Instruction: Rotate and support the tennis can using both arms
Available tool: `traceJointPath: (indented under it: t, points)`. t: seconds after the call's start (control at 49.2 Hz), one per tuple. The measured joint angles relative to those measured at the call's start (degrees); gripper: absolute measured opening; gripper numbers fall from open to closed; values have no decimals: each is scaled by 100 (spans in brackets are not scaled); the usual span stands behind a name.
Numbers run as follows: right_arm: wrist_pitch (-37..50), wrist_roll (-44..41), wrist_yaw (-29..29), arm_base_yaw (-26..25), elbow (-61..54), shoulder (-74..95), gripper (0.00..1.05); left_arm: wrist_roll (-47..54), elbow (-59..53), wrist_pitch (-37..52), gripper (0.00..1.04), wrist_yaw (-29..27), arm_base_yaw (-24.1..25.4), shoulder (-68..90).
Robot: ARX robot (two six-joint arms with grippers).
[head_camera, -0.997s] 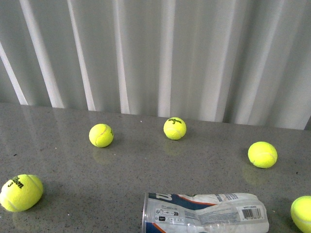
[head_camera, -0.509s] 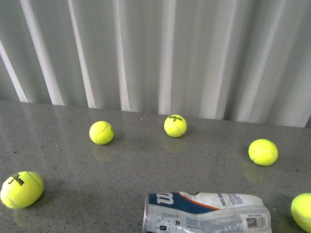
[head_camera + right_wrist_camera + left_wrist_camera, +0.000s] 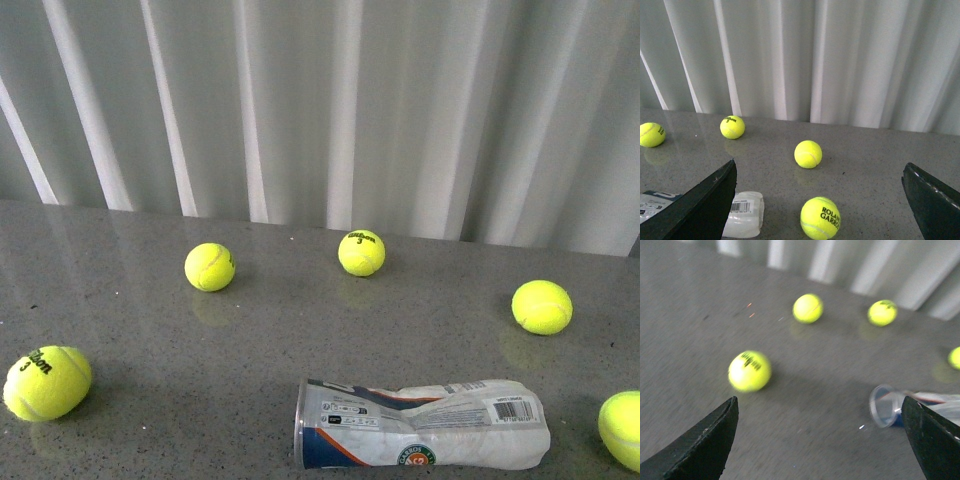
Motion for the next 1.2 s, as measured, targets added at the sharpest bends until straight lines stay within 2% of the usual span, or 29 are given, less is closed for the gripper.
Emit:
traceJointPath:
  t: [0.122, 0.203, 0.244, 0.387, 0.631, 1.2]
  points:
    - [0, 0, 0, 0, 0, 0, 98, 153, 1106, 1045, 98, 992, 66, 2162]
    - [0, 0, -2, 0, 0, 0, 98, 125, 2142, 911, 98, 1464, -7, 3853]
    - [0, 0, 0, 0, 0, 0, 98, 92, 2559, 831, 98, 1488, -98, 4441]
    - [0, 0, -2, 0, 0, 0, 98, -313, 4164, 293, 98, 2332, -710, 6310]
    - [0, 0, -2, 0, 0, 0, 98, -616, 4210, 374, 98, 2879, -1121, 7163]
    - [0, 0, -2, 0, 0, 0, 98, -671, 3591, 994, 98, 2736, -1014, 7521]
